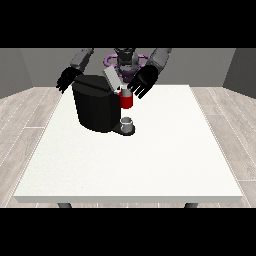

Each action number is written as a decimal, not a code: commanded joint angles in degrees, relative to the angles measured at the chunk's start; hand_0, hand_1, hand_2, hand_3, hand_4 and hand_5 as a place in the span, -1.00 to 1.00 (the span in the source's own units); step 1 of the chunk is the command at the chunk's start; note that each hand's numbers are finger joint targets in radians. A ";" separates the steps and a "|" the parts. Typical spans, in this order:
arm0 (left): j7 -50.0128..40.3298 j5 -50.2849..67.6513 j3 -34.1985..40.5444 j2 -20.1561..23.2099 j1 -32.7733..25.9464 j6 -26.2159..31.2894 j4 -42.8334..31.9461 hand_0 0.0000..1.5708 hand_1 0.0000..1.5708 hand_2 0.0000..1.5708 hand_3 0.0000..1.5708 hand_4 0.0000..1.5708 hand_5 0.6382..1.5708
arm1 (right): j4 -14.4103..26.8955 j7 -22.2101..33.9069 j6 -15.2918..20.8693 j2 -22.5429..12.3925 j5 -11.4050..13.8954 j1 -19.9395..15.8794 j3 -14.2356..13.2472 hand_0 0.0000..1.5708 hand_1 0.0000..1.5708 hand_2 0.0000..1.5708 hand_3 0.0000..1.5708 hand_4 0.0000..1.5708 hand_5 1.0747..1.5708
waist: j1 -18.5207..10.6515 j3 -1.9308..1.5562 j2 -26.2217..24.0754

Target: Insert the coffee pod into the coffee machine and close the lid

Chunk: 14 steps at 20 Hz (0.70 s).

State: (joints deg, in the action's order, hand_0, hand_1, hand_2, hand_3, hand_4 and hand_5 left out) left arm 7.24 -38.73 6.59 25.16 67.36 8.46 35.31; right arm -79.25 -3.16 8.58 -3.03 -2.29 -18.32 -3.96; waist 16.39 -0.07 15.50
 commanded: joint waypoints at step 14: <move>2.56 -4.13 -3.56 0.76 -0.42 3.26 -0.80 -1.00 -1.00 -1.00 -1.00 -1.00 1.00 | 1.03 0.07 0.91 0.20 -0.52 -1.78 -0.87 -1.00 -1.00 -1.00 -1.00 -0.42 1.00 | -1.07 0.05 0.47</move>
State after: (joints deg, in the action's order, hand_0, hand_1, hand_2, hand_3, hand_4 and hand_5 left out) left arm 9.94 -41.22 4.60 25.83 67.57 10.14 35.54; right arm -78.60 -4.16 9.47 -2.40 -2.31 -18.92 -4.20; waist 15.63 -0.14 15.81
